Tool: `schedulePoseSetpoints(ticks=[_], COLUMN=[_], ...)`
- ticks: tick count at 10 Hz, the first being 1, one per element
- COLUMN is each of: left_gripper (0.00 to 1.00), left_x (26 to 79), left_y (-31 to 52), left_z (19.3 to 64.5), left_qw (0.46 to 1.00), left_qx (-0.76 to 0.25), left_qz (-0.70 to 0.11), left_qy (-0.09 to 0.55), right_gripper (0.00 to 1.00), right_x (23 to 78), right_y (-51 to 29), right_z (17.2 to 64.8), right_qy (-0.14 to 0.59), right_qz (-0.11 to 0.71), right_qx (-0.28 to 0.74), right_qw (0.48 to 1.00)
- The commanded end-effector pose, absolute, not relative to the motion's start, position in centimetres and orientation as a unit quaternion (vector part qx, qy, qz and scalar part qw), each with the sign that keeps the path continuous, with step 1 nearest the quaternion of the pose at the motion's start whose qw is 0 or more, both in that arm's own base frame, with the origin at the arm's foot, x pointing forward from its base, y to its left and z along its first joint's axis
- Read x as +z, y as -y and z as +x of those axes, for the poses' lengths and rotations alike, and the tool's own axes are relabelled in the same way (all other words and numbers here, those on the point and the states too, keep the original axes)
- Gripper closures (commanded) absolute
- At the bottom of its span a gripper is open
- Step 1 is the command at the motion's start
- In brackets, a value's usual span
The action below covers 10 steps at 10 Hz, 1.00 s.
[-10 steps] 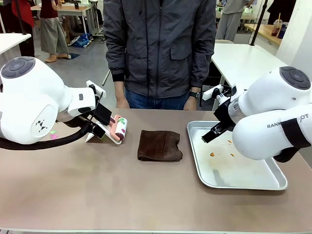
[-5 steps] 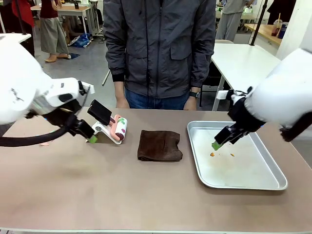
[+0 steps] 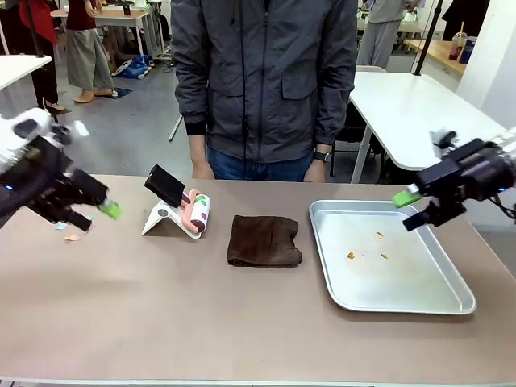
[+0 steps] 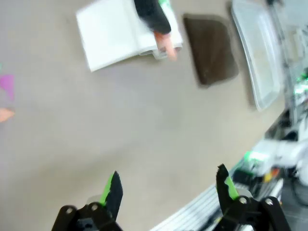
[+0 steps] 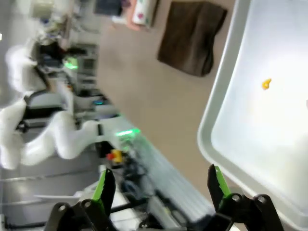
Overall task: Clean the surface of the table.
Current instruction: Hold the Lint Roller with your left hand and the towel with your right hand.
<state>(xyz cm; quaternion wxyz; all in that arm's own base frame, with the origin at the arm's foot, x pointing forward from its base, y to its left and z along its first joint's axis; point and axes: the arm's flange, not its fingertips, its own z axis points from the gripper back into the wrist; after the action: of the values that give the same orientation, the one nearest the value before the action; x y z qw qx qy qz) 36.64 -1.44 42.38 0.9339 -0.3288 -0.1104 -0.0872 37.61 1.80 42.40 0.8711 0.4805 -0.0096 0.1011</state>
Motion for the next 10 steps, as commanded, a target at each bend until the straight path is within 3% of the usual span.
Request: schedulePoseSetpoints(ticks=[1, 3, 6, 9, 10], left_gripper=[0.00, 0.00, 0.00, 0.00, 0.00], left_x=[41.7, 39.6, 36.3, 35.7, 35.9], left_y=[-3.0, -9.1, -16.9, -18.9, -21.7], left_z=[36.2, 34.5, 30.1, 27.5, 29.3], left_qw=[0.883, 0.841, 0.809, 0.766, 0.795], left_qx=[0.004, 0.070, 0.169, 0.235, 0.218], left_qz=[-0.432, -0.494, -0.516, -0.536, -0.517], left_qy=[0.185, 0.209, 0.224, 0.265, 0.232], right_gripper=[0.00, 0.00, 0.00, 0.00, 0.00], right_x=[40.7, 39.0, 36.4, 35.4, 35.6], right_y=[2.2, 7.3, 13.5, 16.1, 16.3], right_z=[38.9, 37.9, 35.5, 33.6, 33.1], right_qy=[0.001, 0.043, 0.094, 0.130, 0.155], right_qz=[0.560, 0.619, 0.632, 0.630, 0.593], right_qx=[0.031, -0.046, -0.179, -0.226, -0.230], right_qw=[0.828, 0.783, 0.748, 0.731, 0.756])
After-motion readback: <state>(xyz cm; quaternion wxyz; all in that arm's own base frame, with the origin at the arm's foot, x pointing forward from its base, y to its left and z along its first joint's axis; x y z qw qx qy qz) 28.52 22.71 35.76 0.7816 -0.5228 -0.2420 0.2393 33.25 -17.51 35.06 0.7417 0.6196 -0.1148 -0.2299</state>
